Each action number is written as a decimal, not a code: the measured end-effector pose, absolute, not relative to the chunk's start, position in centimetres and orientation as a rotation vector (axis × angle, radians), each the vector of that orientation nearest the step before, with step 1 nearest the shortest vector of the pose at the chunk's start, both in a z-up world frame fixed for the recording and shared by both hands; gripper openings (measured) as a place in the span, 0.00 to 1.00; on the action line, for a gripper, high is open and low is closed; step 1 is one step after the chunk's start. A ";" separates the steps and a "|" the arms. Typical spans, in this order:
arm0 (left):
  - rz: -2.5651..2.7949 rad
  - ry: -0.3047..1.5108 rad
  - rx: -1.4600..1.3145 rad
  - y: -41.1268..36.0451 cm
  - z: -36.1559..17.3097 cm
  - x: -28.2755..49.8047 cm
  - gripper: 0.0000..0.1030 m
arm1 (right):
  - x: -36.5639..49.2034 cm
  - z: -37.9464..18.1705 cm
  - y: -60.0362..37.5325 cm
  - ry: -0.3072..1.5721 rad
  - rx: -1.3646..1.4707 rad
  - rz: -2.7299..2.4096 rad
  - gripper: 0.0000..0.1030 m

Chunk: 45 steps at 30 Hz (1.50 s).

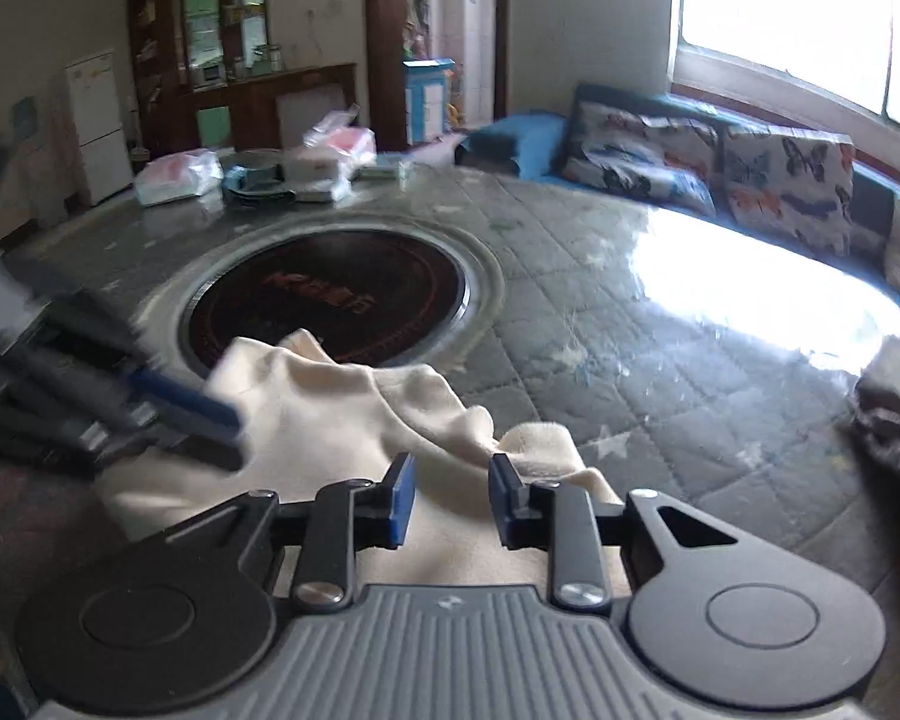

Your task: Fold clothes

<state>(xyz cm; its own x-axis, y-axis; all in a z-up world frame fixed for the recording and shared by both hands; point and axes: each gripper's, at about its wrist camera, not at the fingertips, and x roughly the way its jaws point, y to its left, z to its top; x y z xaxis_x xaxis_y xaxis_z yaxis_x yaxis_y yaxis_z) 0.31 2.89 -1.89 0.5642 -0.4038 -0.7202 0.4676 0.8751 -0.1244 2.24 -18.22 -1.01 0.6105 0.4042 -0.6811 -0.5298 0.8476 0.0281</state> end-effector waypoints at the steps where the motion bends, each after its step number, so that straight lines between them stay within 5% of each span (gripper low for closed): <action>1: -0.507 0.820 0.079 3.2 -1.8 0.3 0.17 | 2.8 -1.5 -18.1 0.749 -0.179 0.522 0.26; 29: -0.512 0.782 0.102 3.8 -1.7 -3.1 0.20 | -8.6 -0.3 -24.8 0.740 -0.296 0.516 0.22; 45: -0.483 0.775 0.082 4.4 -0.2 -2.1 0.33 | -7.4 1.2 -25.6 0.718 -0.278 0.529 0.23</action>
<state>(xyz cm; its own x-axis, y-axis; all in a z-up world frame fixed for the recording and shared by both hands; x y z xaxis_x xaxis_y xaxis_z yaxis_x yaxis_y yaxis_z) -2.07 4.44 -0.18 0.6118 -0.3885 -0.6890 0.4474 0.8883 -0.1035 -7.43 -25.60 1.22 0.6303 0.3627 -0.6864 -0.5484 0.8338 -0.0630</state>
